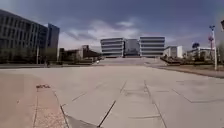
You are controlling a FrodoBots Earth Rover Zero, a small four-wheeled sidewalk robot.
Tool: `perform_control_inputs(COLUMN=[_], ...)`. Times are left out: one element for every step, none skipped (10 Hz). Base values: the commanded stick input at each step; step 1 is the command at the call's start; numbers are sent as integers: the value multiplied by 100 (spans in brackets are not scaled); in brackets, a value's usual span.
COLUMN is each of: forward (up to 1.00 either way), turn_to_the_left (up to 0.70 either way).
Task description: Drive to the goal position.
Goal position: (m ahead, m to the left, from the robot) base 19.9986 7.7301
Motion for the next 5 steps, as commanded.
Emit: perform_control_inputs(forward=[100, 100, 100, 100, 100], turn_to_the_left=[-1, -1, -1, -1, -1])
